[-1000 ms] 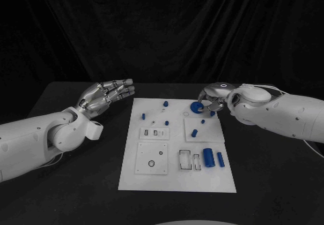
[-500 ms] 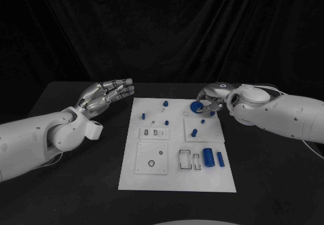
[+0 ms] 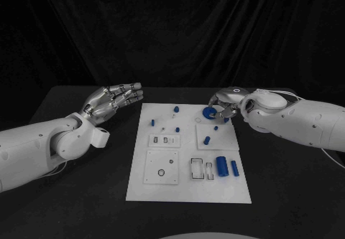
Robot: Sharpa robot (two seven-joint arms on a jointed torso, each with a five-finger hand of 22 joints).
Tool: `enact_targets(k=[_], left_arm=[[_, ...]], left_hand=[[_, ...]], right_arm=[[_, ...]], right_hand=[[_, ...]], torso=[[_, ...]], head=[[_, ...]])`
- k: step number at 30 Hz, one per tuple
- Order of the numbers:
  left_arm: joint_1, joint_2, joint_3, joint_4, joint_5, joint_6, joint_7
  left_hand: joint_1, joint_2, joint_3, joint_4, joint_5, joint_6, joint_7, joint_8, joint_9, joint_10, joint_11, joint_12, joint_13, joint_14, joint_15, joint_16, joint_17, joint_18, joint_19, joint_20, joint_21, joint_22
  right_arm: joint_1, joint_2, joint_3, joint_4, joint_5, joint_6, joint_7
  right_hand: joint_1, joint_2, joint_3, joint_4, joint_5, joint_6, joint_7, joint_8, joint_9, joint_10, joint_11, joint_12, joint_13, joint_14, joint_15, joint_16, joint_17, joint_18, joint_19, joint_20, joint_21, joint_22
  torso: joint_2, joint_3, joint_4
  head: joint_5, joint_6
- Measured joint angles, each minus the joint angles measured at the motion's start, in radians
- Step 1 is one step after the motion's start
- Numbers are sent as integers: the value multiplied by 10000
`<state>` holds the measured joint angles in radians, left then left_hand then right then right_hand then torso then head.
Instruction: Assemble the parts on the task board
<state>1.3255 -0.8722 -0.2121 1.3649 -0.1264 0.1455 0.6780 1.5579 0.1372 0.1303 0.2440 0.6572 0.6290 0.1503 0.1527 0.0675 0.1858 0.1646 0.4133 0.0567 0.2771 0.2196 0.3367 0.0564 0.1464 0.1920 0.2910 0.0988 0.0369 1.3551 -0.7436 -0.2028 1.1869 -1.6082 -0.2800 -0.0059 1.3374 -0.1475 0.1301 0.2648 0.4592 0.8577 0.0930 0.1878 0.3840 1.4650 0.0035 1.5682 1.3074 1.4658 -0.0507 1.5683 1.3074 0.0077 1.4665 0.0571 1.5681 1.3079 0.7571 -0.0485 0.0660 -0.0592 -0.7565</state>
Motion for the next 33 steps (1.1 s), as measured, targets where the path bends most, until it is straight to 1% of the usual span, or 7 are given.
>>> enact_targets(k=[9,15,18,24,29,30,33], left_arm=[[0,-8,0,10,0,6,0],[-1,4,0,10,0,16,0],[-1,11,0,6,0,25,0],[-1,13,0,4,0,35,0],[-1,-13,0,32,0,36,0],[-1,-28,0,40,0,36,0],[-1,-76,0,51,0,36,0]], left_hand=[[0,0,0,0,0,0,0,0,0,0,0,0,0,0,0,0,0,0,0,0,0,0],[0,0,-1,0,0,0,0,0,0,0,0,0,0,0,0,0,0,0,0,0,0,0],[0,0,-1,0,0,0,0,0,0,0,0,0,0,1,0,0,0,1,0,0,0,0],[0,0,-1,0,0,0,0,0,-1,0,0,0,0,1,0,0,0,0,0,0,-40,0],[0,0,-1,0,0,0,0,0,-1,0,0,0,0,1,1,0,0,0,0,0,-40,0],[0,0,-1,0,0,0,0,0,-1,0,0,0,0,1,0,0,0,0,0,0,-40,0],[0,0,-1,0,0,0,0,0,-1,0,0,23,0,1,0,0,0,0,0,0,-40,0]], right_arm=[[0,16,10,-10,-12,46,2],[7,28,22,-15,-13,101,2],[8,29,25,-15,-13,104,7],[8,-12,15,47,-12,26,13],[21,-75,-16,221,-21,-96,18],[35,-83,-22,269,-25,-112,20],[109,-94,-28,428,-36,-150,25]], right_hand=[[18,17,43,-43,126,-23,22,-1,14,0,0,0,0,0,0,0,0,0,0,0,0,-1],[107,5,110,-110,-313,-162,51,-70,13,0,0,0,0,0,0,0,-1,0,0,0,0,-2],[120,-8,151,-152,-345,-126,89,-39,27,0,0,0,0,0,0,0,-1,0,0,0,0,-2],[119,-9,121,-183,-351,-33,69,1,65,-1,0,0,0,0,0,0,-1,0,0,0,0,-3],[123,-14,102,-203,-352,-10,85,58,120,0,0,0,-1,0,0,0,-1,-1,0,0,0,-3],[183,-74,94,-211,-352,21,87,77,122,0,0,0,-1,0,0,0,-1,1,0,0,0,-4],[193,-83,107,-224,-352,56,53,107,122,0,0,0,-1,0,0,0,-1,1,0,0,0,-4]], torso=[[2,-3,-1],[12,-4,-2],[12,-4,-3],[12,-4,-2],[7,-3,5],[3,-3,7],[-5,-3,10]], head=[[-14,-24],[-23,-16],[-27,-13],[-31,41],[58,53],[69,65],[84,85]])
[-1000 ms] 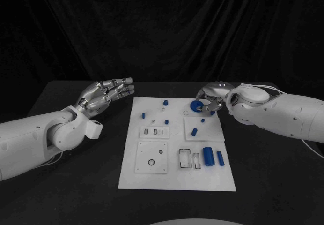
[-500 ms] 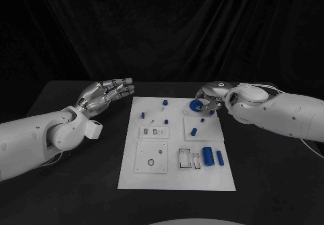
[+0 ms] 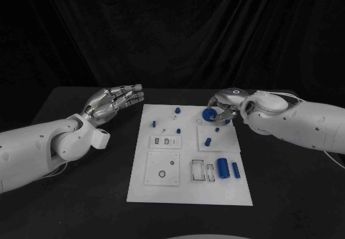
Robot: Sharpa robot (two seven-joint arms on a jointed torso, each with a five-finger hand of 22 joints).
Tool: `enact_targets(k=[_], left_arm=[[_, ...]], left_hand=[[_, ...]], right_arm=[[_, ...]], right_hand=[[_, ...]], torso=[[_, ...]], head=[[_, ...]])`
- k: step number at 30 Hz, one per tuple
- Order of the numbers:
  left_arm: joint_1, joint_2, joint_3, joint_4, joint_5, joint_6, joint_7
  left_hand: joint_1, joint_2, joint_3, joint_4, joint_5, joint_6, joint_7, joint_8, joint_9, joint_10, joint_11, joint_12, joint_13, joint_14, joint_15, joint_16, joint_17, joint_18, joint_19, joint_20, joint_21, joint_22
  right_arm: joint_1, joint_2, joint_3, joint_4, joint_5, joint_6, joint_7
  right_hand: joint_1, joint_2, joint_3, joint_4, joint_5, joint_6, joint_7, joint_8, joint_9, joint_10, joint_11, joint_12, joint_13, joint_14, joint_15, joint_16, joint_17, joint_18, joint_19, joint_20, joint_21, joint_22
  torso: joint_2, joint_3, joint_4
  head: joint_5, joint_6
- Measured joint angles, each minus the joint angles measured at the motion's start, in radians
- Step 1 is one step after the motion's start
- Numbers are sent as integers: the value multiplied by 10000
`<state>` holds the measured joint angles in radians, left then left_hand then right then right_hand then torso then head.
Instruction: Assemble the parts on the task board
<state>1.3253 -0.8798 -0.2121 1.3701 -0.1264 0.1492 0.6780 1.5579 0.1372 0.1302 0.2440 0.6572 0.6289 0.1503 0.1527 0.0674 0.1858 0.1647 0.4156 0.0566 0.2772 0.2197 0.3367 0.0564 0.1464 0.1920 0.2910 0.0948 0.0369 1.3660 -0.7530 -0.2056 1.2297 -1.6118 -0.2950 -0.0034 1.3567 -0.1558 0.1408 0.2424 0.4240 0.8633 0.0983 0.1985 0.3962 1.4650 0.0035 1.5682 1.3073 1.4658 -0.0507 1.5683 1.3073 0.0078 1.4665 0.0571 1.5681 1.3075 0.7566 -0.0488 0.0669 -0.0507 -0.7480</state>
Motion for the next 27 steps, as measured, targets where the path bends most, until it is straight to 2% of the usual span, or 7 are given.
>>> enact_targets(k=[11,20,27], left_arm=[[0,53,0,-2,0,0,-11],[-1,63,0,-13,0,21,-27],[-1,92,-1,-36,0,40,-43]], left_hand=[[0,0,0,0,0,36,35,0,0,0,0,16,0,0,0,0,0,0,0,0,0,0],[0,0,0,0,0,35,35,0,0,0,0,16,0,0,0,0,0,-1,0,0,0,0],[0,0,0,0,0,36,35,0,0,0,0,16,0,0,0,0,0,0,0,0,0,-8]], right_arm=[[102,108,3,340,-25,-52,45],[142,280,2,369,-32,-42,68],[156,605,2,337,-35,-10,93]], right_hand=[[-40,38,0,1,-37,-1,0,0,-12,0,0,0,2,0,0,0,0,0,0,0,0,-1],[-40,37,0,1,-36,-1,0,0,-12,0,0,0,8,0,0,0,0,-1,0,0,0,-2],[-69,65,0,1,-36,-1,0,-1,-12,0,0,0,7,0,0,0,0,0,0,0,0,6]], torso=[[0,-1,7],[17,-4,1],[17,12,-9]], head=[[-92,-29],[-110,-55],[-125,-68]])
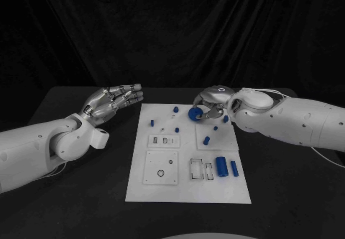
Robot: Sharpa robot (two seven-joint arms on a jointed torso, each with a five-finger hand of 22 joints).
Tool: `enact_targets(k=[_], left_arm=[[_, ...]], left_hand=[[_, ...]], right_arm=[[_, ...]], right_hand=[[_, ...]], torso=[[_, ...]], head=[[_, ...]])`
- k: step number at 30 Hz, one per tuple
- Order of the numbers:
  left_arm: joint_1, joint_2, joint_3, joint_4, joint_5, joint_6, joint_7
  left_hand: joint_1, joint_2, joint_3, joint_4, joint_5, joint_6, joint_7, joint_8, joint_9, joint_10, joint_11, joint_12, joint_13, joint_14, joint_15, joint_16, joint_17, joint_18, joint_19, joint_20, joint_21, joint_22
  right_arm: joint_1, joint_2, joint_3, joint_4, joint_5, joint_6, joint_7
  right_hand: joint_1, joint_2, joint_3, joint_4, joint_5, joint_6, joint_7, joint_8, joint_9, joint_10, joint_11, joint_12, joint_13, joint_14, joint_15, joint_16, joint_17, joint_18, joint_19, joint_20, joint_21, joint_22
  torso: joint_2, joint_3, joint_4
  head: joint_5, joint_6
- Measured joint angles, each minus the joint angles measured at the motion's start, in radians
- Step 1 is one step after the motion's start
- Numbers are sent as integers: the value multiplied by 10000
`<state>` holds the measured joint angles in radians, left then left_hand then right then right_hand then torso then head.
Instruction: Assemble the parts on the task board
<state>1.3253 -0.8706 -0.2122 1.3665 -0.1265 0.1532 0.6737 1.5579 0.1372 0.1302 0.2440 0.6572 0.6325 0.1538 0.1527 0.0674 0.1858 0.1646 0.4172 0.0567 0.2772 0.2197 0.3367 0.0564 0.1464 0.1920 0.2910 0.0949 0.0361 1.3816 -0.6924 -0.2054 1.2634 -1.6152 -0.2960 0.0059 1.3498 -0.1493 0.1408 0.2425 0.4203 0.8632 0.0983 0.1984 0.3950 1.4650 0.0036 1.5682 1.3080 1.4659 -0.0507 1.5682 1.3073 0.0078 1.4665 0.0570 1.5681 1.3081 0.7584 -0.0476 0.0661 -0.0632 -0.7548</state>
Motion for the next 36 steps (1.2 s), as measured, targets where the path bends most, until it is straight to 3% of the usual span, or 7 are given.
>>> enact_targets(k=[5,15,23,36], left_arm=[[0,67,0,-4,0,16,-11],[0,63,0,-21,0,40,-43],[0,93,0,-42,0,44,-57],[0,145,0,-64,-1,48,-70]], left_hand=[[0,0,0,0,0,0,0,0,0,0,0,0,0,0,0,0,0,0,0,0,0,0],[0,0,0,0,0,0,0,0,0,0,0,0,0,0,0,0,0,0,0,0,0,1],[0,0,0,0,0,0,0,0,0,0,0,0,0,0,0,0,0,0,0,0,0,1],[0,0,0,0,0,0,0,0,0,0,0,0,0,0,0,0,0,0,0,0,0,2]], right_arm=[[17,296,0,-98,-3,6,57],[90,733,2,-265,-7,5,192],[138,1054,2,-340,-9,55,308],[151,1423,2,-609,16,284,470]], right_hand=[[-11,11,0,0,0,0,0,0,0,0,0,0,-1,0,0,0,0,1,0,0,0,-1],[-11,10,0,1,0,35,36,-1,-2,6,6,0,-2,0,0,0,0,0,0,0,0,-2],[-11,10,0,1,0,35,36,-1,-2,25,26,0,-3,0,0,0,0,0,0,0,0,-3],[7,27,0,1,-42,35,36,-2,-3,-15,62,0,-4,0,0,0,7,0,0,0,0,-4]], torso=[[-5,5,0],[-22,-9,10],[-21,-17,55],[-12,-26,61]], head=[[15,-10],[187,-68],[174,-82],[210,-132]])
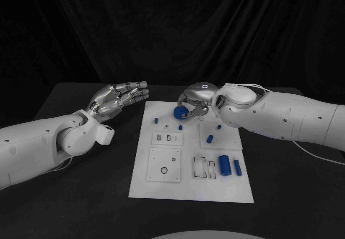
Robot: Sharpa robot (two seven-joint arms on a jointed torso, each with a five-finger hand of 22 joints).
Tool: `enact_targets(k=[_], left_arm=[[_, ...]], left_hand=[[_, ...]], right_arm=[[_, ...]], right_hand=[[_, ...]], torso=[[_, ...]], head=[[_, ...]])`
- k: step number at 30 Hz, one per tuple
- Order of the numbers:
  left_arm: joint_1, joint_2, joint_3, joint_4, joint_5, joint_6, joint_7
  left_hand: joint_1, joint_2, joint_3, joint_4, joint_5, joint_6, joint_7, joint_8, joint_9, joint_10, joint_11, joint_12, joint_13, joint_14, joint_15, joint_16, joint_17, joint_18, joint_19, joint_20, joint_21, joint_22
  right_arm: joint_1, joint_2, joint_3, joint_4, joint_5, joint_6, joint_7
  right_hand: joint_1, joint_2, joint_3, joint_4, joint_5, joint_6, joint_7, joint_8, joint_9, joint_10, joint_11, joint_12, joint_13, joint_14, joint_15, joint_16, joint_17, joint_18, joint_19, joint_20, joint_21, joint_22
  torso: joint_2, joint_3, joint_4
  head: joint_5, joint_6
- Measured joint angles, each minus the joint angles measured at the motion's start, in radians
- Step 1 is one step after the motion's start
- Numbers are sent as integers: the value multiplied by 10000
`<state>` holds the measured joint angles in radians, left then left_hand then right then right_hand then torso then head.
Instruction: Assemble the parts on the task board
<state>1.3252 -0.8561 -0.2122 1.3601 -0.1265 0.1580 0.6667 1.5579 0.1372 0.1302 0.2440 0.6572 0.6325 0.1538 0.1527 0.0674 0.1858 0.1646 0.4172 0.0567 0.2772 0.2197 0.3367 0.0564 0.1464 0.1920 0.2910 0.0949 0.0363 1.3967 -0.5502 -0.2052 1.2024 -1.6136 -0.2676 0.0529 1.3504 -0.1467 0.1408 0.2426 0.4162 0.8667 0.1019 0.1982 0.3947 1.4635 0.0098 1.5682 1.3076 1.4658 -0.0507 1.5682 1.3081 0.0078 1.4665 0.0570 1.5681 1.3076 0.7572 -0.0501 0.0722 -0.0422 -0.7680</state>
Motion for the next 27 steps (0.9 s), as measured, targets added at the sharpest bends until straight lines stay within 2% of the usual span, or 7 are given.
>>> enact_targets(k=[7,12,13,17,22,27], left_arm=[[0,16,0,8,0,0,0],[0,16,0,11,0,0,3],[0,16,0,11,0,0,4],[0,28,0,11,0,-1,7],[0,35,0,-2,0,-1,12],[0,52,0,-17,0,-1,14]], left_hand=[[0,0,57,2,0,0,0,0,0,0,0,0,0,0,0,0,0,0,0,0,0,0],[0,0,57,2,0,0,0,0,0,0,0,0,0,0,0,0,0,0,0,0,0,0],[0,0,57,2,0,0,0,0,0,0,0,0,0,0,0,0,0,0,0,0,0,0],[0,0,57,2,0,0,0,0,0,0,0,0,0,0,0,0,0,0,0,0,0,1],[0,0,56,2,0,0,0,0,0,0,0,0,0,0,0,0,0,0,0,0,0,1],[0,0,56,2,0,0,0,0,0,0,0,0,0,0,0,0,0,0,0,0,0,1]], right_arm=[[1,151,0,-158,93,229,46],[1,231,0,-282,148,412,63],[1,250,2,-311,159,449,67],[1,303,5,-414,187,558,82],[5,382,8,-497,210,651,104],[5,437,2,-518,220,729,149]], right_hand=[[37,37,0,0,0,-22,22,-1,-17,32,31,0,0,0,0,0,0,1,0,0,0,-1],[37,37,28,-28,2,-47,46,-38,-40,32,31,0,-1,0,0,0,-1,0,-29,29,0,-2],[37,37,28,-27,2,-94,93,-70,-59,32,31,0,-1,12,11,0,-1,0,-32,41,0,-2],[37,37,84,-84,-65,-572,134,-490,-314,-5,68,0,-1,0,72,0,-1,0,7,80,0,-2],[37,37,125,-124,-66,-835,92,-746,-511,-5,67,0,-2,0,72,0,-2,0,11,85,-40,-2],[-30,103,130,-165,-302,-1015,-14,-946,-708,-5,67,0,-2,0,72,0,-2,1,11,85,-60,-3]], torso=[[1,-1,13],[-1,0,0],[-1,-1,-6],[-8,-7,-7],[-12,-8,18],[-9,-8,25]], head=[[18,19],[61,8],[70,0],[77,-11],[41,10],[25,22]])
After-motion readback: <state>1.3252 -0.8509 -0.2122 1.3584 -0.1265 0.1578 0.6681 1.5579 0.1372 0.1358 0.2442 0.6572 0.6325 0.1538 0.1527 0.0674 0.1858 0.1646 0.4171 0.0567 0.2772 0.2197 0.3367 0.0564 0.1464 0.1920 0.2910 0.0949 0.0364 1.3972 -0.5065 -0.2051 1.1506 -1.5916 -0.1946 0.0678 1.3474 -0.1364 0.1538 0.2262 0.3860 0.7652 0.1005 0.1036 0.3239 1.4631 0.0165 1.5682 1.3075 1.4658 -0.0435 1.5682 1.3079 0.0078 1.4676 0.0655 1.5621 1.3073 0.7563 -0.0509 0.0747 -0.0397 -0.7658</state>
